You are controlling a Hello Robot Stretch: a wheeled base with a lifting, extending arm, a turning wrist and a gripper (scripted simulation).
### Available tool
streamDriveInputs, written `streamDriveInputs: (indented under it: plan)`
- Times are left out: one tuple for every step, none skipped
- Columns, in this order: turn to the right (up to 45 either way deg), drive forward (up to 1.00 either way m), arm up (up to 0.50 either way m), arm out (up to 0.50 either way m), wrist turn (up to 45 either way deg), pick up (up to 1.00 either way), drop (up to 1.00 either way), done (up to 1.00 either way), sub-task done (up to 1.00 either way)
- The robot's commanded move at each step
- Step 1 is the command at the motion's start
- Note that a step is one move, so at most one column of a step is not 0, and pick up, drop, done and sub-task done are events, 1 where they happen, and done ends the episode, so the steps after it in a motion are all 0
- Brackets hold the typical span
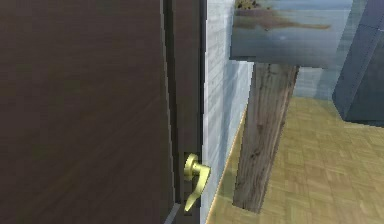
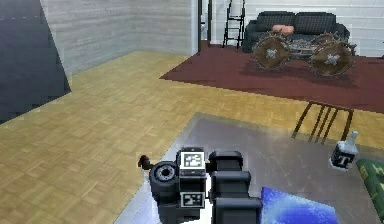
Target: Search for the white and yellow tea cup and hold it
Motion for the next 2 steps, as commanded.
streamDriveInputs:
  plan:
    - [0.0,0.0,-0.3,0.0,0.0,0.0,0.0,0.0,0.0]
    - [0.0,0.0,0.0,0.0,0.0,1.0,0.0,0.0,0.0]
